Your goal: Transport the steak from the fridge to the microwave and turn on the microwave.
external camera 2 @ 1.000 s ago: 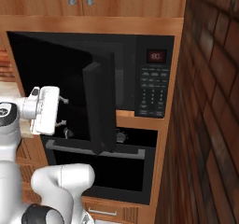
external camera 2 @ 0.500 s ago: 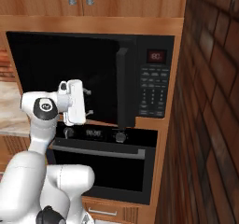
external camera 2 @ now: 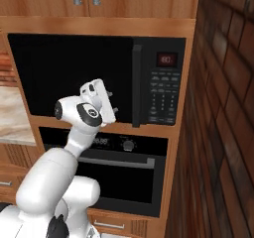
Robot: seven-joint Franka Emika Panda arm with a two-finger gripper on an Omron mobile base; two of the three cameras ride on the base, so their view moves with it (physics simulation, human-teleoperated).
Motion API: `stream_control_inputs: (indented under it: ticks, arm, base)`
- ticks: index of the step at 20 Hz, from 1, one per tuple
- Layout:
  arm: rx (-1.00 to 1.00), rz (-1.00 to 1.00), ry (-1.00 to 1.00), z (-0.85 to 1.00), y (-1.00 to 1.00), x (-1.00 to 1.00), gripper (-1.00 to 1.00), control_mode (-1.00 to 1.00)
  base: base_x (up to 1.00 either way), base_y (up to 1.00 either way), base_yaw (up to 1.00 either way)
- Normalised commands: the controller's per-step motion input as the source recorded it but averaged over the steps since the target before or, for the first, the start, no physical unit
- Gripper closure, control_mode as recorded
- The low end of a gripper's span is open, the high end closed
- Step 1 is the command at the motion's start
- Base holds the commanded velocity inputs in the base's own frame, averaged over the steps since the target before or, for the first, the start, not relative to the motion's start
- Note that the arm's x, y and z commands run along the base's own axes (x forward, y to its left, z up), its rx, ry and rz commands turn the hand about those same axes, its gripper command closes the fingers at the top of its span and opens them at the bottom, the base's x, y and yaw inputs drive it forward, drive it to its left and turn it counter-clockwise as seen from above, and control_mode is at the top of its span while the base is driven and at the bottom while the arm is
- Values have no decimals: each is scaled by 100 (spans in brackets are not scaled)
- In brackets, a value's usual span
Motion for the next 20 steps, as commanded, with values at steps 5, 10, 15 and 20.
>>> stream_control_inputs:
  ticks: [5, 10, 15, 20]
  arm:
    - [5, 22, 0, 0, -19, 36, -100, -100]
    - [3, 21, 0, 0, -1, -1, -100, -100]
    - [2, 20, -5, 5, 0, -70, -100, -100]
    - [8, 10, -3, 60, 0, -70, -100, -100]
  base:
    - [0, 0, 0]
    - [0, 0, 0]
    - [0, 0, 0]
    - [0, 0, 0]
